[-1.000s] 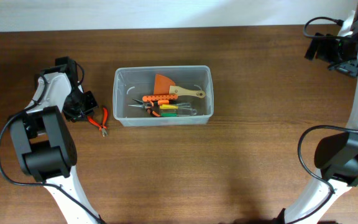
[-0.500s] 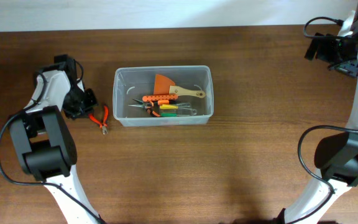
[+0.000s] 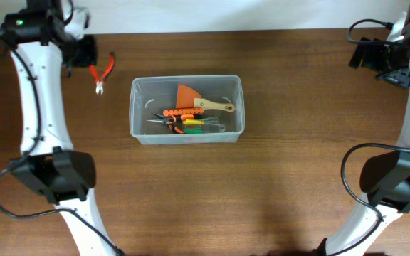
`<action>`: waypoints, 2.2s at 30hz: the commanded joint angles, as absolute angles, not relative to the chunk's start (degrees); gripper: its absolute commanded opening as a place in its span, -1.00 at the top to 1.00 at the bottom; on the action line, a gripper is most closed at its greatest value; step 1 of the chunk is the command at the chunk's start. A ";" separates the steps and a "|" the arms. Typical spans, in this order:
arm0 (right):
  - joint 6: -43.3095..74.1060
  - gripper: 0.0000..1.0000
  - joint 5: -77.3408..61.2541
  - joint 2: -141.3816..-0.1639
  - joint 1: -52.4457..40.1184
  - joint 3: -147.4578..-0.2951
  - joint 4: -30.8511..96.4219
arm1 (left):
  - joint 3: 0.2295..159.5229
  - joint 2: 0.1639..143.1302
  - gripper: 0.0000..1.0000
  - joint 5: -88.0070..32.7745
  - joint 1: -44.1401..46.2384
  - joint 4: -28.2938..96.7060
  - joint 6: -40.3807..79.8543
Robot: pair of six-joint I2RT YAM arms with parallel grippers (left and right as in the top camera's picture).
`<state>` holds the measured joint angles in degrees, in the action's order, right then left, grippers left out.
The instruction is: Pack container
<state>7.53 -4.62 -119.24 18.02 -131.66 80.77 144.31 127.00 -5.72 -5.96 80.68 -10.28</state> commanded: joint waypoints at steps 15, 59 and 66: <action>8.01 -0.97 -4.95 -119.37 18.02 -131.39 80.75 | 141.51 139.70 0.96 -1.23 15.40 81.36 -61.01; 8.01 -0.97 -4.93 -119.35 17.63 -131.41 80.75 | 140.38 106.17 -0.98 12.69 -18.00 89.23 -5.80; 8.01 -0.97 -4.93 -111.70 12.05 -131.41 80.75 | 140.38 106.17 -0.98 12.69 -18.17 89.23 -5.80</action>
<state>7.57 -4.60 -118.54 15.81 -131.61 80.77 140.81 106.02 13.50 -17.82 89.25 -6.76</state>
